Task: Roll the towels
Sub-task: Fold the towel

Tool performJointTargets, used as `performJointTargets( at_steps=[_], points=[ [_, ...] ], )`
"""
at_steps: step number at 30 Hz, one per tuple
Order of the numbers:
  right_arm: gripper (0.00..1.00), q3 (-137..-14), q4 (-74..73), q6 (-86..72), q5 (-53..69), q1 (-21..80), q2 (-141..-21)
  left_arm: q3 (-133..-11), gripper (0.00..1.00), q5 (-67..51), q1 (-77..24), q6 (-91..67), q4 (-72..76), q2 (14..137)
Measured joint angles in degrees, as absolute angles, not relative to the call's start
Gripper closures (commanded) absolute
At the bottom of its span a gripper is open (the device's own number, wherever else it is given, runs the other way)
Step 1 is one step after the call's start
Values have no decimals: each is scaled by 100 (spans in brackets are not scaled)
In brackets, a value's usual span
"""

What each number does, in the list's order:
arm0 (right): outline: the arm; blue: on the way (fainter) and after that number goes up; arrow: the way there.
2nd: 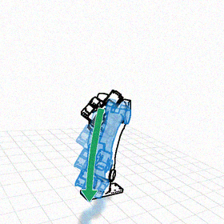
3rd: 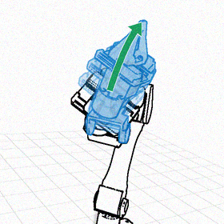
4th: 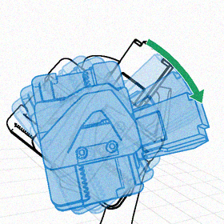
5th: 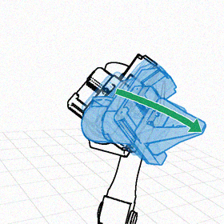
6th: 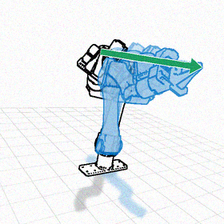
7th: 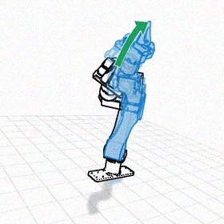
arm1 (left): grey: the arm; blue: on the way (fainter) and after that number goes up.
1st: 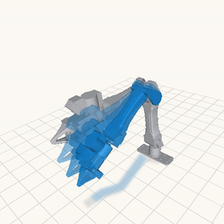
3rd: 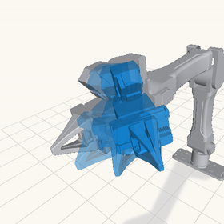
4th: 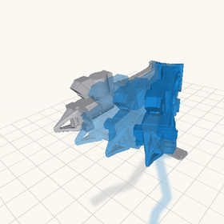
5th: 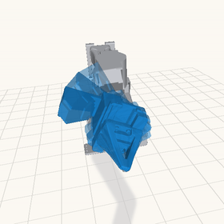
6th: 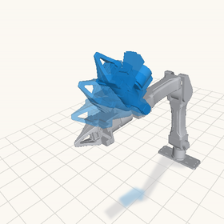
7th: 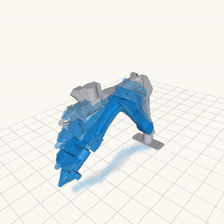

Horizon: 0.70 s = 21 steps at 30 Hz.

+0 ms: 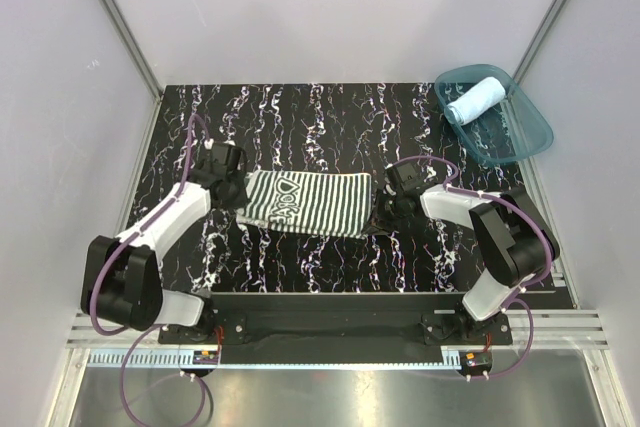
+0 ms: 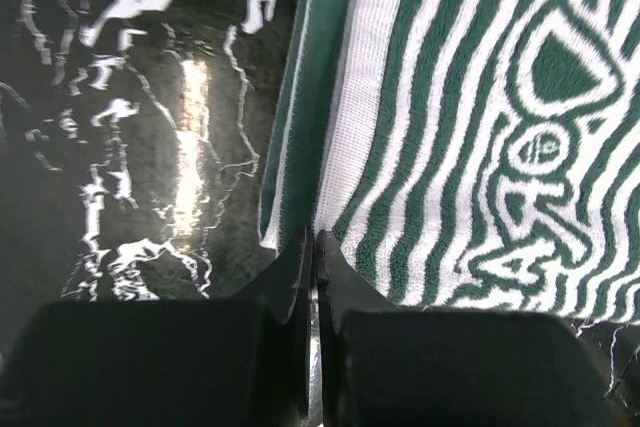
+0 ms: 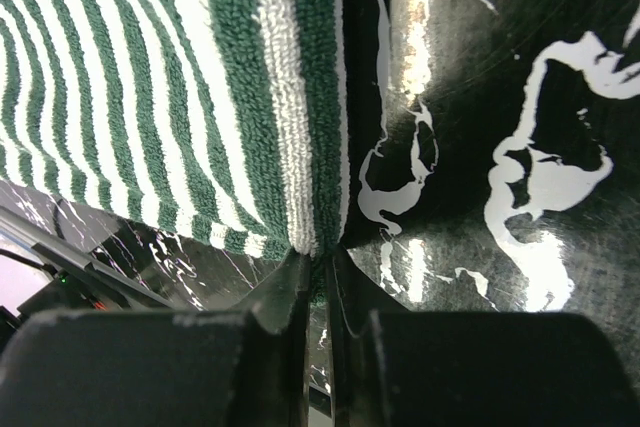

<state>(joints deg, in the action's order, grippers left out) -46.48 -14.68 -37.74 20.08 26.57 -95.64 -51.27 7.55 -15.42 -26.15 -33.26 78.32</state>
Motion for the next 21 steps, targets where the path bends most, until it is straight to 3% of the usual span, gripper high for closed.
performJointTargets(
  at_steps=[5, 11, 12, 14, 17, 18, 21],
  points=[
    [96, -4650, -1431, -3774, 2069, 2657, -9594, -5135, 84, 972, -1514, -2751, -3557, 7769],
    [95, -4683, -1470, -3774, 2073, 2657, -9616, -5019, 78, 1251, -1455, -2952, -3632, 8101],
    [93, -4700, -1487, -3771, 2075, 2657, -9629, -4947, 66, 1278, -1439, -3004, -3623, 8156],
    [91, -4724, -1518, -3769, 2080, 2657, -9640, -4799, 61, 1339, -1404, -3081, -3634, 8232],
    [76, -4755, -1564, -3745, 2086, 2657, -9651, -4676, 38, 1422, -1337, -3175, -3669, 8289],
    [58, -4768, -1581, -3734, 2088, 2657, -9651, -4676, 32, 1463, -1323, -3194, -3680, 8291],
    [38, -4823, -1658, -3695, 2196, 2665, -9577, -4720, 22, 1645, -1295, -3210, -3756, 8243]
  ],
)
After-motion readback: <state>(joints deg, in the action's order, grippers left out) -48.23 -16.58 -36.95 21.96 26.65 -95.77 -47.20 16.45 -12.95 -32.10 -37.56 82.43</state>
